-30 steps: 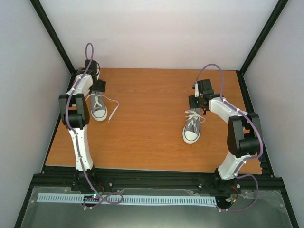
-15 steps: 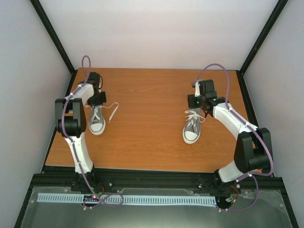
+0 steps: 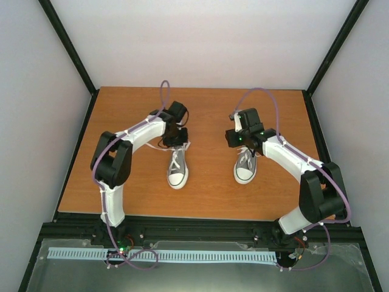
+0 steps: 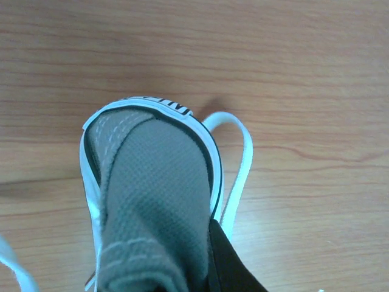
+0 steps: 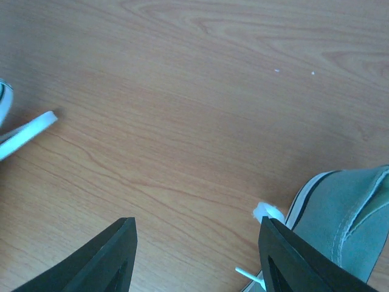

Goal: Tie the shoes
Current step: Place the shoe at the center of the board.

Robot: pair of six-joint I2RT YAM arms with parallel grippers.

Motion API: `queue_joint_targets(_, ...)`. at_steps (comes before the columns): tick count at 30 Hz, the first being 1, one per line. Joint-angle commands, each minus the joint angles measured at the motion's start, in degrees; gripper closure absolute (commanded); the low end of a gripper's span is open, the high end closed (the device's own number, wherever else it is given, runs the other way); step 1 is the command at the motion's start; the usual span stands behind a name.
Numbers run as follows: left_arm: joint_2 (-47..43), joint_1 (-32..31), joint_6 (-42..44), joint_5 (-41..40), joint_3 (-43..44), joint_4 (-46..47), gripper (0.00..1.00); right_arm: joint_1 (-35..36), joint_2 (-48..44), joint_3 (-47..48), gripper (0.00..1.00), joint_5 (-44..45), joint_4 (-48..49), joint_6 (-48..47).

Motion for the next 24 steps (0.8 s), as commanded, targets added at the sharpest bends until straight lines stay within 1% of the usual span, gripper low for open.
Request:
queue_joint_targets(1, 3.2, -4.8, -3.3, 1.6, 4.1, -3.3, 0.99, 0.3, -1.9, -1.3, 0.43, -0.1, -0.1, 1.2)
queue_joint_targets(7, 7.5, -5.5, -3.5, 0.8, 4.1, -3.6, 0.99, 0.5, -1.4, -1.6, 0.44, -0.6, -0.1, 1.4)
queue_joint_targets(8, 7.1, -5.5, -3.2, 0.7, 4.0, -3.4, 0.96, 0.8, -1.2, -1.6, 0.44, -0.5, -0.1, 1.5)
queue_joint_targets(9, 6.4, -5.5, -2.7, 0.8, 3.8, -3.1, 0.9, 0.9, -1.0, -1.6, 0.44, -0.4, -0.1, 1.5)
queue_joint_targets(10, 5.2, -5.5, -2.0, 0.8, 3.8, -2.8, 0.7, 1.1, -0.8, -1.4, 0.44, -0.3, -0.1, 1.5)
queue_joint_targets(12, 3.1, -5.5, 0.2, 0.0, 4.9, -3.0, 0.37, 1.7, 0.2, -0.9, 0.44, -0.2, 0.0, 1.7)
queue_joint_targets(13, 2.1, -5.5, 2.3, -0.4, 5.9, -3.3, 0.24, 2.0, 0.9, -0.3, 0.44, -0.2, 0.0, 1.9)
queue_joint_targets(14, 1.0, -5.5, 4.5, -0.7, 6.9, -3.4, 0.18, 2.4, 1.8, 0.2, 0.44, -0.2, 0.1, 2.0)
queue_joint_targets(17, -2.1, -4.4, 13.4, 0.1, 9.5, -4.5, 0.11, 4.0, 6.1, 3.2, 0.44, -1.0, -0.1, 2.7)
queue_joint_targets(19, -4.4, -2.5, 19.4, 4.9, 10.6, -5.5, 0.1, 4.9, 9.2, 5.5, 0.44, -1.9, 0.0, 3.2)
queue_joint_targets(22, -7.5, 2.6, 31.4, 12.0, 10.8, -8.4, 0.14, 6.0, 13.8, 9.0, 0.45, -4.6, 0.2, 4.3)
queue_joint_targets(24, -9.6, 6.4, 38.0, 12.2, 8.2, -9.9, 0.19, 6.9, 16.8, 11.4, 0.45, -6.2, 0.4, 5.0)
